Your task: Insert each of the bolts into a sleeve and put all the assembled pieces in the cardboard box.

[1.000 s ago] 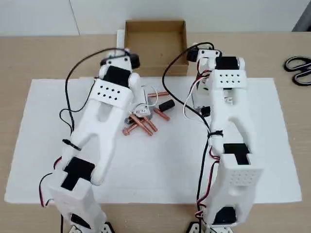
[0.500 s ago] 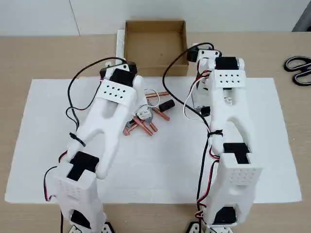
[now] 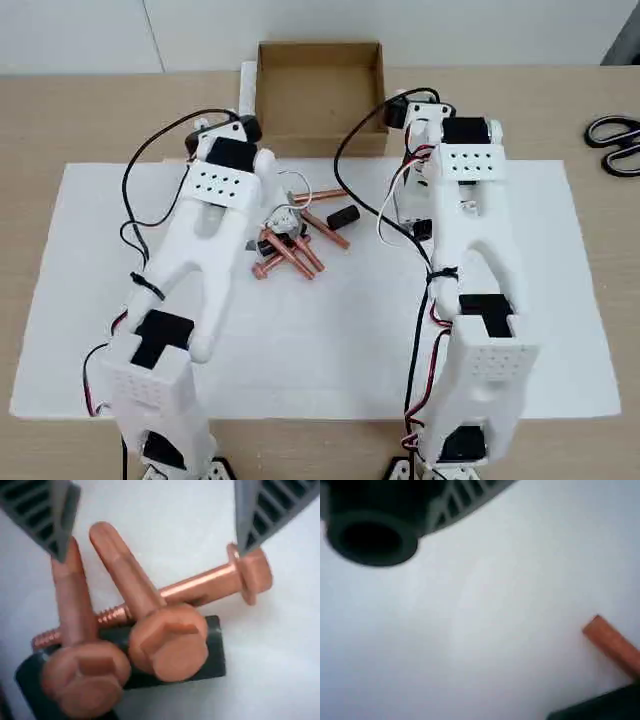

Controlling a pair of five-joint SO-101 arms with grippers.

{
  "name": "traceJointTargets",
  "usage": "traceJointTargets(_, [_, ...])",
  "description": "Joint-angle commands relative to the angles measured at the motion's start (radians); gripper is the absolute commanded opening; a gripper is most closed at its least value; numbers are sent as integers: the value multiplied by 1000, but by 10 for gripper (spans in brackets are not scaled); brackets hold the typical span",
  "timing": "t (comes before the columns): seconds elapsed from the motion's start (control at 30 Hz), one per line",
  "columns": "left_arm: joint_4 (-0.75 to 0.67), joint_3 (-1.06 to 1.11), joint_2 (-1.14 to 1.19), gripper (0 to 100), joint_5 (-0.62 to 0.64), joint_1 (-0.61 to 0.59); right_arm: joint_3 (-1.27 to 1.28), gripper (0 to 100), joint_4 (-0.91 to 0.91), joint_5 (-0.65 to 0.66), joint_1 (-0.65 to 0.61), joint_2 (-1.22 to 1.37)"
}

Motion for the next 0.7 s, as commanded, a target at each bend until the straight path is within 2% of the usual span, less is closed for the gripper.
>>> traceJointTargets(0.0, [-12,-7,21,206,31,-2,-11,5,-16,12,4,-13])
traceJointTargets(0.2, [-11,-21,98,206,32,-2,-11,5,-16,12,4,-13])
traceJointTargets(0.67, [-55,-44,103,206,32,-2,-11,5,-16,11,4,-13])
